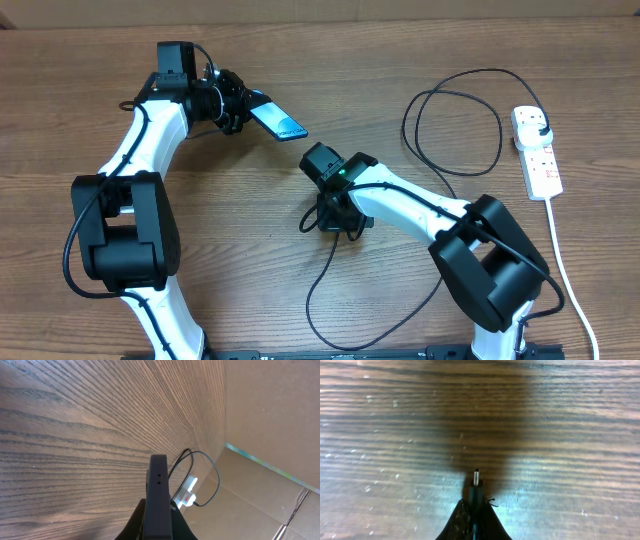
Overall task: Plug charger to phone and switch on socket
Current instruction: 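Close the right gripper on the cable connector and lift it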
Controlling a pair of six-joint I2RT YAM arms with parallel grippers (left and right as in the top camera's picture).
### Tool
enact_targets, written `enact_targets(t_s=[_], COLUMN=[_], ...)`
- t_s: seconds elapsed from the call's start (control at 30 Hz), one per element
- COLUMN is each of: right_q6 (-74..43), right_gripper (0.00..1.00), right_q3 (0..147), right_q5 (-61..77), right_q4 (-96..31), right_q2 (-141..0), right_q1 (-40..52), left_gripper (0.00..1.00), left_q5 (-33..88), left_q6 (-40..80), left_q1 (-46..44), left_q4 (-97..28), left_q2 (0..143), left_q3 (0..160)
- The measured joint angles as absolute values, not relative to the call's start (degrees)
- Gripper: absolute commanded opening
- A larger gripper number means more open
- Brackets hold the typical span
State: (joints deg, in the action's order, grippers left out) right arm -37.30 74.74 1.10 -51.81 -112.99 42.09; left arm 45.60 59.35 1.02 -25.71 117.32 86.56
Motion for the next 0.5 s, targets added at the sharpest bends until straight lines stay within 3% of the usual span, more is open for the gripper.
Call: enact_targets(t_s=[0.5], right_q6=[-38.7], right_gripper=[0.04], right_q3=[74.7], right_q5=[4.0], right_q4=[-55.4], right_q2=[-88.0], right_q1=[41.5], left_gripper=[0.04], left_q5=[47.6], left_q6=[59.4], left_q1=[1.0], left_q4=[-25.3], left_q2=[117.3], left_q3=[86.6])
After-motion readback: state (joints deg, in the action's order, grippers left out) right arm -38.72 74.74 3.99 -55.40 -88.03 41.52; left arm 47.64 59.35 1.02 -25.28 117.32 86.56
